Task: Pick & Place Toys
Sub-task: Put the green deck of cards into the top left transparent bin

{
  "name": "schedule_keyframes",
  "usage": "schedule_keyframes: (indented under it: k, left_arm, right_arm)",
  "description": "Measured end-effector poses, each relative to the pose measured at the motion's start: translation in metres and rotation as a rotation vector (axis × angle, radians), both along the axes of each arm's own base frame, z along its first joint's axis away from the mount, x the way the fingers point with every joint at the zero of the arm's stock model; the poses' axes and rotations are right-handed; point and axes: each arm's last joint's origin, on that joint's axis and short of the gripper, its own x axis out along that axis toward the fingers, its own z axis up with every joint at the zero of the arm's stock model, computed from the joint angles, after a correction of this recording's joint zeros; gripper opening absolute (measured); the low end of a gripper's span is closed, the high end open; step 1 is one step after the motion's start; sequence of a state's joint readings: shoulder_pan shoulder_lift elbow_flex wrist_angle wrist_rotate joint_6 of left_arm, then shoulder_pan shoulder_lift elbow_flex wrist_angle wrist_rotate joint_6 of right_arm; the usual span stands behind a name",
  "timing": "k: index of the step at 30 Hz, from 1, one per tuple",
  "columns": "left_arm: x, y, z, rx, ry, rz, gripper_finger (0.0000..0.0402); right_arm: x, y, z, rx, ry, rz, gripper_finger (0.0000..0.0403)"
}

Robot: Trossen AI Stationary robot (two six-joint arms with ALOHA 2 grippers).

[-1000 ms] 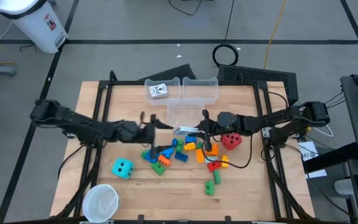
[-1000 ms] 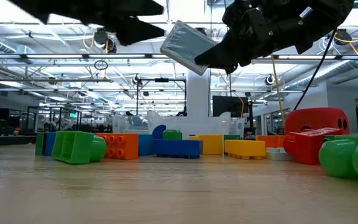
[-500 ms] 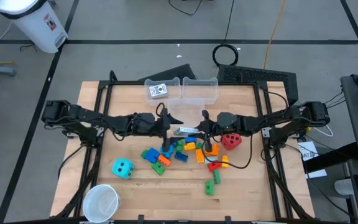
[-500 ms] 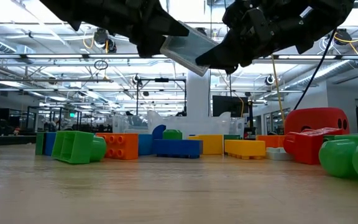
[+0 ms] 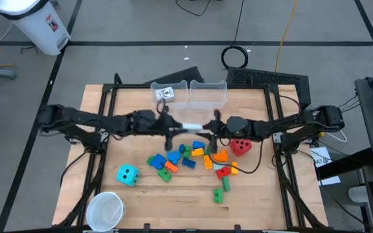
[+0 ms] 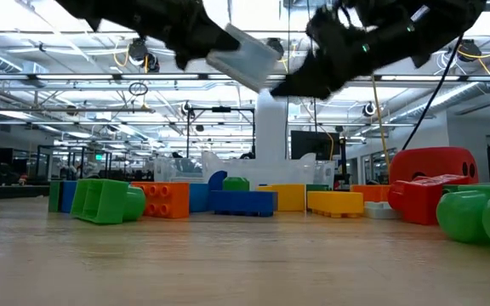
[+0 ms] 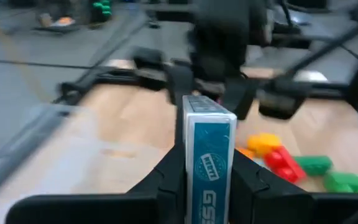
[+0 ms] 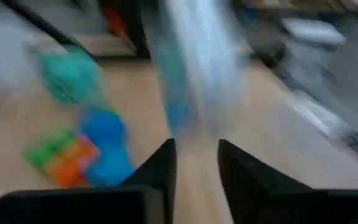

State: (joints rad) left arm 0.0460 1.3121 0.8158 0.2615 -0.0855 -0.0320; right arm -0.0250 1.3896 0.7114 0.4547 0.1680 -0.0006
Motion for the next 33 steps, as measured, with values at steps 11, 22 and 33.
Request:
schedule_keyframes:
  k: [11, 22, 33]
  left_arm:
    - [-0.063, 0.058, 0.023, -0.144, -0.044, 0.42, 0.0066]
    - [-0.059, 0.152, -0.049, -0.352, 0.0, 0.623, 0.0066]
    - [-0.053, 0.192, -0.103, -0.575, 0.003, 0.622, 0.0066]
  right_arm:
    - [-0.025, 0.001, 0.024, -0.007, 0.016, -0.033, 0.0183]
    - [-0.024, 0.001, 0.022, -0.017, 0.028, -0.026, 0.0163]
    - [-0.024, 0.001, 0.022, -0.016, 0.027, -0.026, 0.0159]
